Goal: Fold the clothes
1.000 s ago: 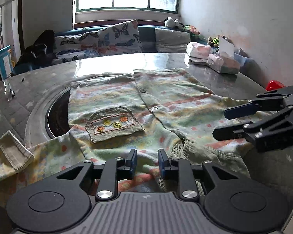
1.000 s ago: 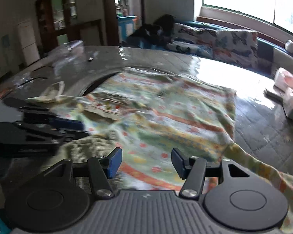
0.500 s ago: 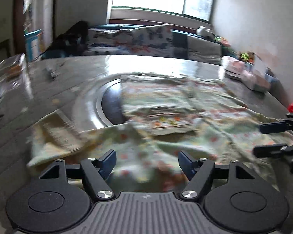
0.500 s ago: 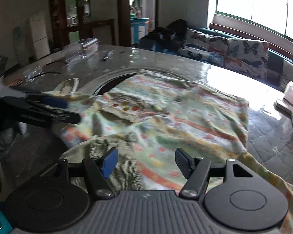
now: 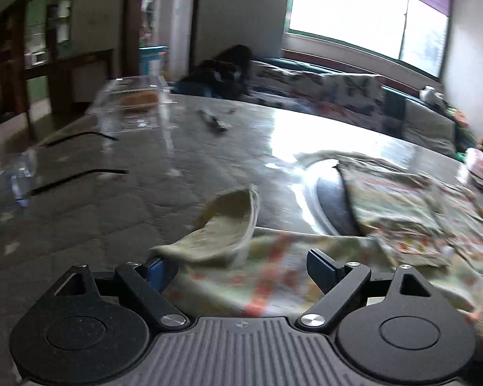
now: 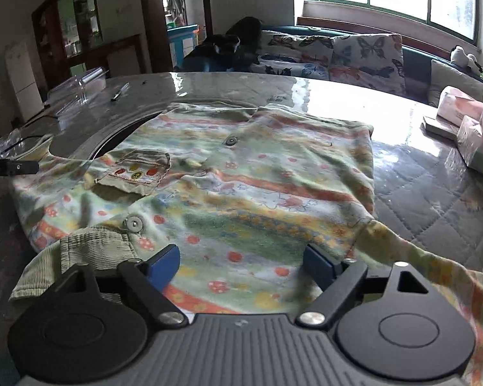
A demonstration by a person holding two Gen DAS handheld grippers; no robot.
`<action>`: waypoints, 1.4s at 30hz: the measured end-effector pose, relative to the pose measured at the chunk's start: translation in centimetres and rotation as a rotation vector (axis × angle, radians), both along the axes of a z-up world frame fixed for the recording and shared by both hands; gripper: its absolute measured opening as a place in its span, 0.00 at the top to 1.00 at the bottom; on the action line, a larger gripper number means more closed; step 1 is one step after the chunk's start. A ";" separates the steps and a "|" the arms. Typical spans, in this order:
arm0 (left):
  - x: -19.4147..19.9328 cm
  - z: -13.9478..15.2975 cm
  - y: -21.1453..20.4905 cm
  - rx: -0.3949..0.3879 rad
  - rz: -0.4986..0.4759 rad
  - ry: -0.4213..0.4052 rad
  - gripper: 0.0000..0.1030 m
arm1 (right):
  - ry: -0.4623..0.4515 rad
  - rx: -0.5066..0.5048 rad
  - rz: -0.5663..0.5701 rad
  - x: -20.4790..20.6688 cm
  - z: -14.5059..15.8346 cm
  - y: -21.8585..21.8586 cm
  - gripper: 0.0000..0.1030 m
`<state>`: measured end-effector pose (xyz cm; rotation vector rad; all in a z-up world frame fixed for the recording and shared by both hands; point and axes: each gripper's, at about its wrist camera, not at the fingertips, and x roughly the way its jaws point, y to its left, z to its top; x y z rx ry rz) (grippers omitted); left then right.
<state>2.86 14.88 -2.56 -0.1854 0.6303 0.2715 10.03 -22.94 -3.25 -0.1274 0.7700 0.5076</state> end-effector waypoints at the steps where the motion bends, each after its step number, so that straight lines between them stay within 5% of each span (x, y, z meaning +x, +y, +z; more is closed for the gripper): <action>1: 0.0 -0.1 0.2 -0.001 0.010 -0.001 0.14 | 0.000 0.003 -0.002 0.0 0.0 0.0 0.11; 6: -0.1 -0.4 0.8 0.014 0.018 -0.008 0.14 | 0.001 0.013 -0.002 0.0 -0.3 -0.1 0.02; 11: -0.6 -0.4 2.7 -0.096 0.046 -0.035 0.14 | -0.007 0.012 0.008 0.0 -0.6 -0.1 0.00; 18: -0.7 -0.4 3.9 -0.138 0.136 -0.056 0.13 | -0.032 -0.009 0.021 -0.2 -0.9 -0.1 0.00; 24: -1.1 -0.5 6.0 -0.091 0.246 -0.024 0.07 | -0.047 -0.040 0.036 -0.4 -1.0 0.4 0.00; 35: -1.9 1.8 0.7 0.002 0.055 -0.052 0.07 | -0.048 -0.048 0.034 -0.5 -0.7 0.5 0.00; 38: -2.0 2.5 -2.5 0.030 -0.071 -0.075 0.08 | -0.079 -0.035 0.034 -1.2 0.4 0.5 0.01; 42: -2.2 3.4 -6.2 0.037 -0.248 -0.108 0.17 | -0.084 0.006 0.094 -2.9 2.1 0.7 0.14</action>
